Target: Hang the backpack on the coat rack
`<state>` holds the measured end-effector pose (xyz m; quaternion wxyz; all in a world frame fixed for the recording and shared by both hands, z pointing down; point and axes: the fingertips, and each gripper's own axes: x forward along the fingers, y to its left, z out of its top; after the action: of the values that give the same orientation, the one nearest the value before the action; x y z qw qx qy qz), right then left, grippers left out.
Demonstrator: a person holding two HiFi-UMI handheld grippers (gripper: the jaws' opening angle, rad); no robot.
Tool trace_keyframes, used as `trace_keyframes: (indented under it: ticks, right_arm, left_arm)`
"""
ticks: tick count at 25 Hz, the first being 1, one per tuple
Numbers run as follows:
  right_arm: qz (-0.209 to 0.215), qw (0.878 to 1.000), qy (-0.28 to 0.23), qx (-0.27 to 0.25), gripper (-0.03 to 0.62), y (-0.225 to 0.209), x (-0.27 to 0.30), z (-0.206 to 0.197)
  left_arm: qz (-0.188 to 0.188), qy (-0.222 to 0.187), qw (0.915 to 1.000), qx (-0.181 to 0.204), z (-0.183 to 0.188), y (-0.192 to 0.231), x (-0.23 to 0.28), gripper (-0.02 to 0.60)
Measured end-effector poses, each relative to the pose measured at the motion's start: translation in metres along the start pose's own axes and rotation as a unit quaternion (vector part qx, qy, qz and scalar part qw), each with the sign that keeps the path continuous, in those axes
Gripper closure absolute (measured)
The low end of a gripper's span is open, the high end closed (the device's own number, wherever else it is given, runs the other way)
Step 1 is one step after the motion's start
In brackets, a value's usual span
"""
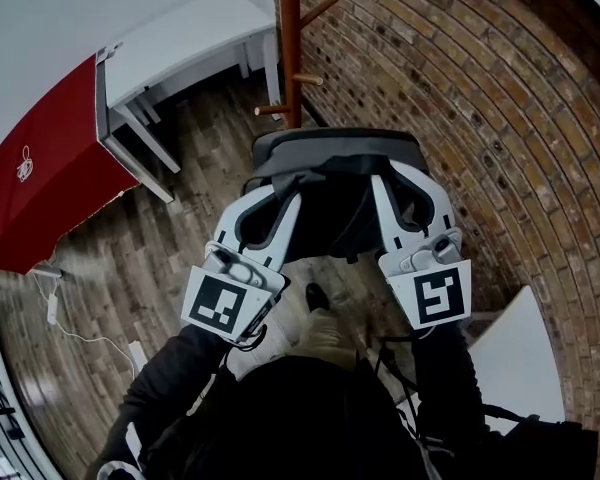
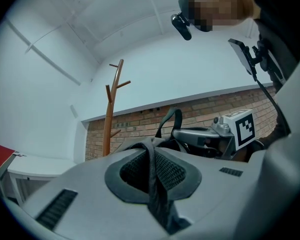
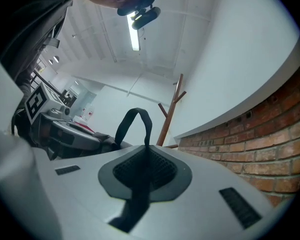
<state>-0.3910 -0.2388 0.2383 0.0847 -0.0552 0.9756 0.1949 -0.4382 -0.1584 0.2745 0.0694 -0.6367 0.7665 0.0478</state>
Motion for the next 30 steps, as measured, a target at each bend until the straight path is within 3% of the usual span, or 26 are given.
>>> trace_keyframes:
  ticks: [14,26,30]
  right_arm:
    - [0.041,0.999,0.025,0.026,0.572,-0.039,0.067,-0.064]
    - [0.119,0.992,0.047,-0.003,0.572,-0.066,0.13,-0.068]
    - [0.12,0.992,0.043,0.016,0.572,-0.07,0.136,-0.073]
  left_arm:
    - [0.035,0.029,0.9981,-0.042,-0.043,0.037,0.06,0.538]
    - [0.087,0.034,0.9916,-0.089,-0.037,0.053,0.094,0.538]
    - [0.088,0.035,0.9911,-0.093,-0.041,0.052,0.101,0.538]
